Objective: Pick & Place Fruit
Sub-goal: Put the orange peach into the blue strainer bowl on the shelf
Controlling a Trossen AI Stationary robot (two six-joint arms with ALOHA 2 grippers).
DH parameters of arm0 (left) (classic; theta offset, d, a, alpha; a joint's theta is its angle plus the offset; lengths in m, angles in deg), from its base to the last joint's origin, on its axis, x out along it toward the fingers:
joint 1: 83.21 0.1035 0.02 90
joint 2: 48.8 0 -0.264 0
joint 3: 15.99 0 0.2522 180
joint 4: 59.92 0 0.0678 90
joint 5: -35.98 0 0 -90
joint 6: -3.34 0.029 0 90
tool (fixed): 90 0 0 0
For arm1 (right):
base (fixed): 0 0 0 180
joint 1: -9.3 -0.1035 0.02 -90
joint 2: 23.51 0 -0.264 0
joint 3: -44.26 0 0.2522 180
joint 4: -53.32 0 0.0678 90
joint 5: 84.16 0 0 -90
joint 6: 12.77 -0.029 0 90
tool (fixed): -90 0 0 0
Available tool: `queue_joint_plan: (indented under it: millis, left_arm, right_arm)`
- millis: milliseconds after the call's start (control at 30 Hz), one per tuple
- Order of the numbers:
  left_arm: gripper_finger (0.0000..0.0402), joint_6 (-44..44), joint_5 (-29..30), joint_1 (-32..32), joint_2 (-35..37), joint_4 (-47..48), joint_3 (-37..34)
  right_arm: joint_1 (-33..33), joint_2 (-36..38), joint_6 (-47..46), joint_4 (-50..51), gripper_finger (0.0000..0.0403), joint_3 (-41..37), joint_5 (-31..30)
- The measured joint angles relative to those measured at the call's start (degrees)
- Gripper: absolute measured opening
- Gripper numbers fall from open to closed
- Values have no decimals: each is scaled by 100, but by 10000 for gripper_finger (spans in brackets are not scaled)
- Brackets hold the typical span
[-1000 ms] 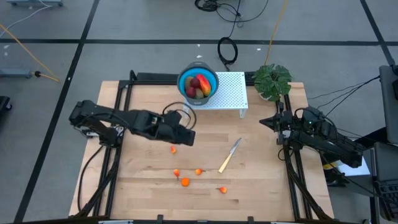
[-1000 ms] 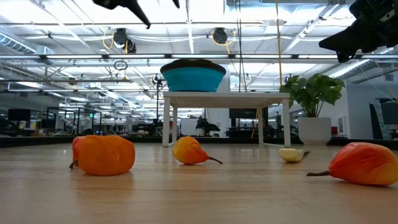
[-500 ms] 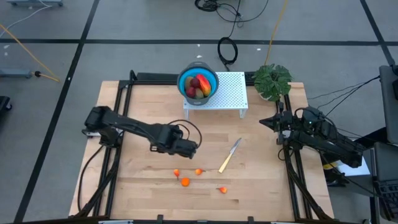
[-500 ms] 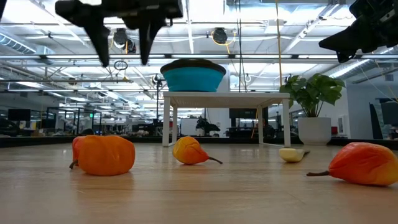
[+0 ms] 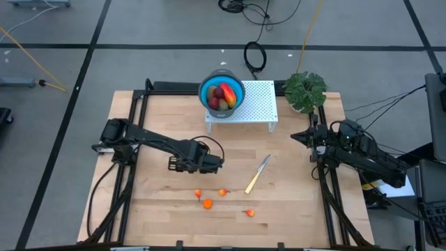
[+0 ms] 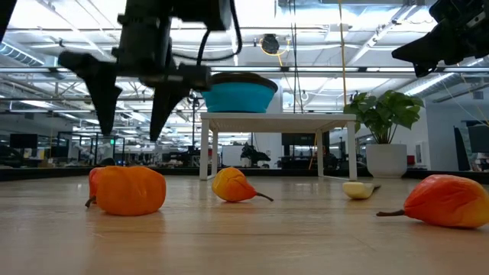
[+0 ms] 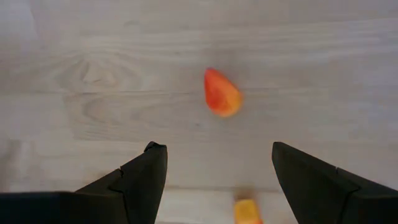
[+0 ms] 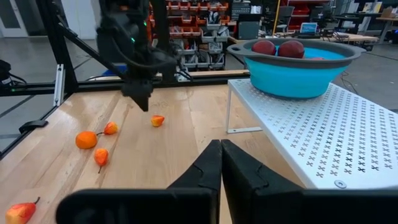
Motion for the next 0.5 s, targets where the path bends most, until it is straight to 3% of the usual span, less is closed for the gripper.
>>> queue_joint_plan:
  millis: [500]
  left_arm:
    - [289,-117,-222,429,2,-1799,-1412]
  right_arm:
    - [0,0,-16,0,4,0,0]
